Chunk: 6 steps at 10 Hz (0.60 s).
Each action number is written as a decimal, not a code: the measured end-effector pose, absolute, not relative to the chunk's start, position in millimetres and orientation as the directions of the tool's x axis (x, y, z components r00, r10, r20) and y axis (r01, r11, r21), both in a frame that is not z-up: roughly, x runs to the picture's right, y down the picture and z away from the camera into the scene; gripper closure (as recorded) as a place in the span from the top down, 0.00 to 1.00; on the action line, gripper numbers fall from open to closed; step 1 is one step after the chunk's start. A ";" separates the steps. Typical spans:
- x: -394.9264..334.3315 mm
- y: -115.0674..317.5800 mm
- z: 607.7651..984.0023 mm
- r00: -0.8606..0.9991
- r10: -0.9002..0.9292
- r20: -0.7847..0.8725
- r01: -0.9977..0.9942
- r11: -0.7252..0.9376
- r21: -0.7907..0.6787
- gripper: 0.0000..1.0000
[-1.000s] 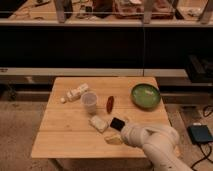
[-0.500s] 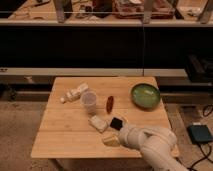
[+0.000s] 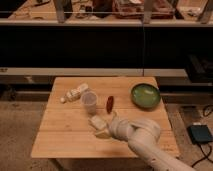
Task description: Place the white sponge in the ceramic bowl
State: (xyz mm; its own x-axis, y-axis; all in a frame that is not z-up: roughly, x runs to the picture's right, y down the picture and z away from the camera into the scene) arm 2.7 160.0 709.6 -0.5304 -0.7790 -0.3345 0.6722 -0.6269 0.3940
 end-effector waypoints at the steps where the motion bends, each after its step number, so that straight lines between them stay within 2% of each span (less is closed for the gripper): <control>1: 1.1 166.1 724.1 -0.534 -0.782 -0.321 0.677 -0.623 0.391 0.80; 6: -15.2 194.9 763.2 -0.494 -0.818 -0.294 0.704 -0.575 0.418 0.80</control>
